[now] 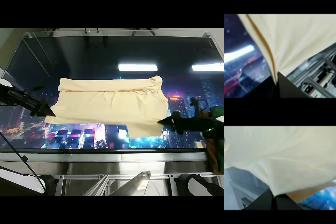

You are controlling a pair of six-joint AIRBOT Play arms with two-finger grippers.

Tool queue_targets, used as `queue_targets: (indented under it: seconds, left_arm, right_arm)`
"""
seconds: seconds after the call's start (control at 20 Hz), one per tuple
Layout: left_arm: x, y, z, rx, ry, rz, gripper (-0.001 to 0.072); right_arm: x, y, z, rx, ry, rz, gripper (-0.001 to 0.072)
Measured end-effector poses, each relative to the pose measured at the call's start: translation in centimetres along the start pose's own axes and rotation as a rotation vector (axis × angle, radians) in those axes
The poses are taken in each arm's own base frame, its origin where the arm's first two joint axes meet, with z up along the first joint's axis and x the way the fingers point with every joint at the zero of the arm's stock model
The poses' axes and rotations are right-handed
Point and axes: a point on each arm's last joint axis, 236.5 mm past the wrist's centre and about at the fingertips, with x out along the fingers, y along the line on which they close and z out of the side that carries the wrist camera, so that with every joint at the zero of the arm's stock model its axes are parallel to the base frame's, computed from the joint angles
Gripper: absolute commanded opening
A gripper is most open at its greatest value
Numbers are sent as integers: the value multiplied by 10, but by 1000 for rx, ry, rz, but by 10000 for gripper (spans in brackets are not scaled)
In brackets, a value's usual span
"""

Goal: Fold the shirts.

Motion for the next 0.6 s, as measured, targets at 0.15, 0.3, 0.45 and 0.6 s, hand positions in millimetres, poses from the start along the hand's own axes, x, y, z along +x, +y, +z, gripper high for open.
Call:
queue_targets:
  seconds: [0.15, 0.3, 0.45, 0.6]
  left_arm:
    - [-31, -29, 36, 70, -141, -86, 24]
    - [-52, -42, 70, 119, -229, -103, 24]
    - [-62, -44, 109, 154, -299, -91, 24]
    - [-57, -40, 146, 182, -341, -75, 26]
  right_arm:
    - [-8, 24, 44, -68, -63, 29, 22]
    - [4, 38, 98, -123, -101, 42, 22]
    - [29, 44, 154, -169, -134, 58, 22]
    - [55, 39, 199, -206, -163, 58, 22]
